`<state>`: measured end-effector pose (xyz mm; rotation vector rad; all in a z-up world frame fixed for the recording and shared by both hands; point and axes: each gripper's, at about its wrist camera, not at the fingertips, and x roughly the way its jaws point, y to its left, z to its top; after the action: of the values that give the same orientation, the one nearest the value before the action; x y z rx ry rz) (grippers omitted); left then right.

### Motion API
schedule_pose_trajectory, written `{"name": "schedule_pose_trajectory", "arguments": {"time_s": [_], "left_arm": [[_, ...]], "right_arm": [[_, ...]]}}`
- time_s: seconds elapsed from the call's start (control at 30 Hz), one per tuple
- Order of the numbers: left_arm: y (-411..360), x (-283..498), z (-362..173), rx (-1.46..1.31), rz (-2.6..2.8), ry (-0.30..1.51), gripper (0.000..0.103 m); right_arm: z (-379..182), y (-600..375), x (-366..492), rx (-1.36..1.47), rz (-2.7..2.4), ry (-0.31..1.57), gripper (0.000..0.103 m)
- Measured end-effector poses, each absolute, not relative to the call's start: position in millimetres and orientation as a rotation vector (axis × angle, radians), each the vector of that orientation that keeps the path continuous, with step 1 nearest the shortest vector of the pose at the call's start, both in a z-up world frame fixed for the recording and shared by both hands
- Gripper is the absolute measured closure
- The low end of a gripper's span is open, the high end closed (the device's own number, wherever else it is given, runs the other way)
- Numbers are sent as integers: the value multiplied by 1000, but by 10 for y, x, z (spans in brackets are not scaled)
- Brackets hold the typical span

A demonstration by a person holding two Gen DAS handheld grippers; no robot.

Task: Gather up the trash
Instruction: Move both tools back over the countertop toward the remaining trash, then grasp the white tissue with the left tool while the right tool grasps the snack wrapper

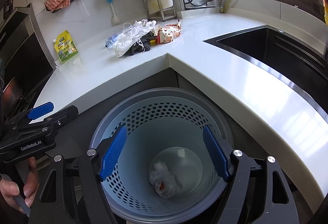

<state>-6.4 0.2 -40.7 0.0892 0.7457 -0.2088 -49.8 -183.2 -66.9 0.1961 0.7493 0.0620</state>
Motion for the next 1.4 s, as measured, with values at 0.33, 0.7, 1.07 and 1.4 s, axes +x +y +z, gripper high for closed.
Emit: {"name": "schedule_pose_trajectory", "arguments": {"time_s": [0.33, 0.7, 1.07, 1.4], "left_arm": [[-42, 434, -201, 81, -197, 679, 10], [-160, 1085, -38, 30, -162, 640, 9], [-196, 1393, -129, -1, -159, 674, 9], [-211, 1473, -188, 0, -166, 693, 9]], "right_arm": [[-503, -1960, -23, 177, 35, 710, 29], [-271, -2058, 813, 138, 12, 673, 29], [-242, -2005, 1672, 93, 8, 711, 29], [-457, -2023, 1906, 109, -13, 765, 29]]}}
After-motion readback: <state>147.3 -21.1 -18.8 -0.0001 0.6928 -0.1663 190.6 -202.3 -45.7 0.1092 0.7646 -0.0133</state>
